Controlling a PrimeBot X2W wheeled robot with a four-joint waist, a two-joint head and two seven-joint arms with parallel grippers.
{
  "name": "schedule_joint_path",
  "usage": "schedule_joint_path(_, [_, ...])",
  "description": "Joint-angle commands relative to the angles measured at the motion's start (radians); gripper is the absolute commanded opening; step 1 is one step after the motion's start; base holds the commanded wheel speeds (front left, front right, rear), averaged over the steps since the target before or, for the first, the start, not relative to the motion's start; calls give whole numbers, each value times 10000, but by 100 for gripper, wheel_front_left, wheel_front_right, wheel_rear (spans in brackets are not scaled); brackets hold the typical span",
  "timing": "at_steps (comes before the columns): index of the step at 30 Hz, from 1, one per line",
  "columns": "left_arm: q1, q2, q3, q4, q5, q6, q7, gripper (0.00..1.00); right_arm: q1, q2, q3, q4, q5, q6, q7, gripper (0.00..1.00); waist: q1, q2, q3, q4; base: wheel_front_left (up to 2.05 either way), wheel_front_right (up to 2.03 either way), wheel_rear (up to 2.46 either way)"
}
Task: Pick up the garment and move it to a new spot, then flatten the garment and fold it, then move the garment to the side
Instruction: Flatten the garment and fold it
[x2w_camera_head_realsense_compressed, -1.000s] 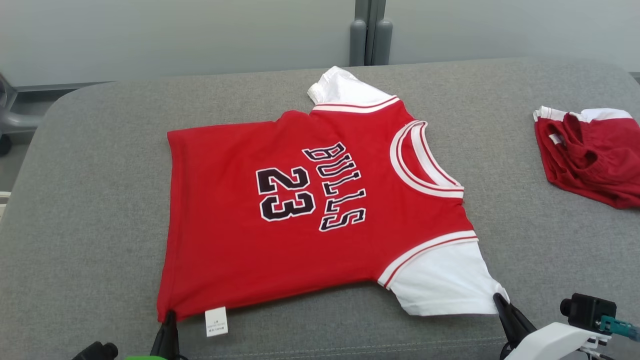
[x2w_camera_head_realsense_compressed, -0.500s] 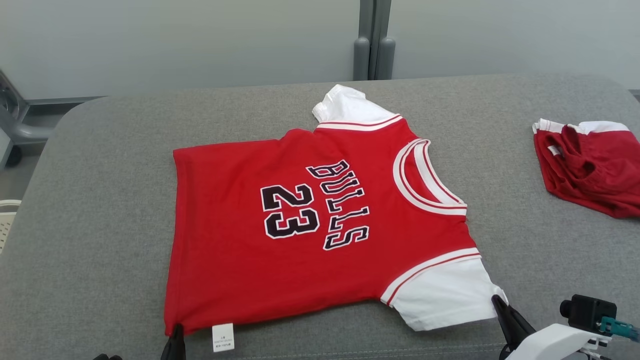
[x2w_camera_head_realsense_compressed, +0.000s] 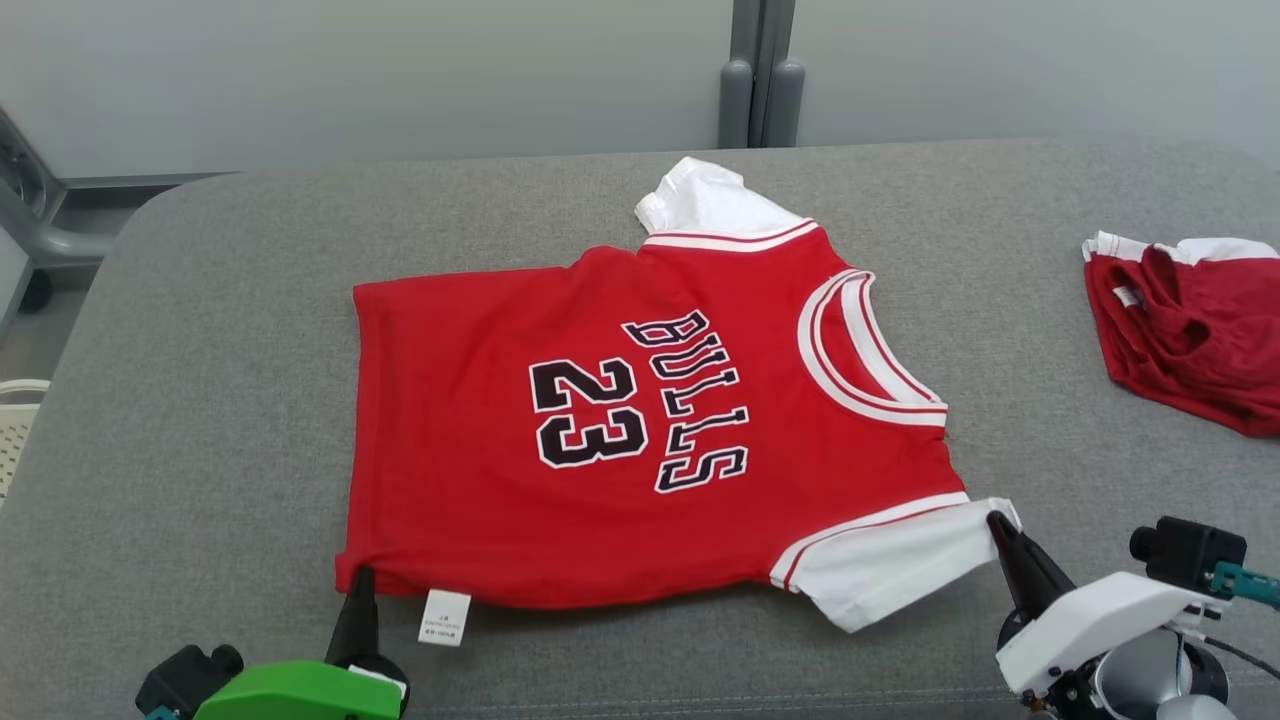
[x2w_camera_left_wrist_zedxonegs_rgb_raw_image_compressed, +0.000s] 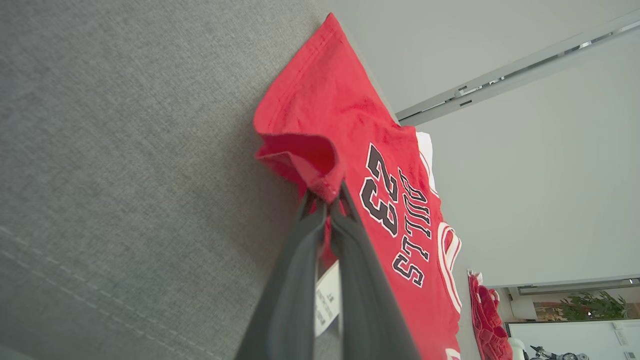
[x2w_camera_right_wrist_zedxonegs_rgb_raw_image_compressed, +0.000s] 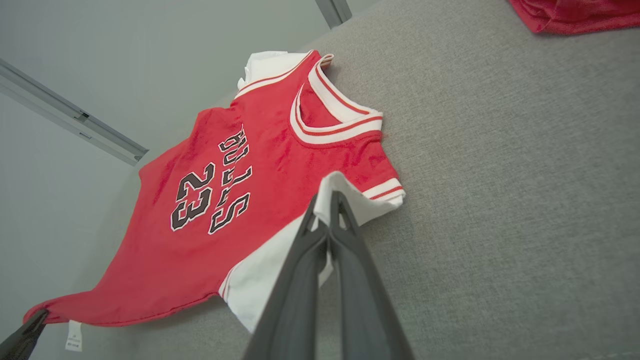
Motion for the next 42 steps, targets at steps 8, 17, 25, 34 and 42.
schedule_joint_path(8, [-1271, -171, 273, 409, -286, 376, 261, 0, -1829, -1, -292, 872, -208, -5, 84, 0, 1, -1, 606, 73, 0, 0, 0])
schedule_joint_path(17, [-3149, -358, 369, 1692, -278, 762, 422, 0, -4232, -1, -313, 2764, -841, -5, 31, 0, 1, -1, 1418, 84, 0, 0, 0])
schedule_joint_path(25, [-4304, -472, 277, 2895, -148, 810, 441, 0, -5958, -91, -94, 4798, -1309, -3, -169, 0, 1, -1, 1946, 161, 0, 0, 0])
schedule_joint_path(34, [-5143, -540, 57, 3696, 65, 750, 437, 0, -7179, -175, 92, 6612, -1393, -3, -713, 0, 1, -1, 2155, 234, 0, 0, 0])
schedule_joint_path(42, [-5839, -441, 6, 4499, 223, 719, 465, 0, -8175, -121, 366, 8053, -1292, -3, -1242, 0, 1, -1, 2319, 137, 0, 0, 0])
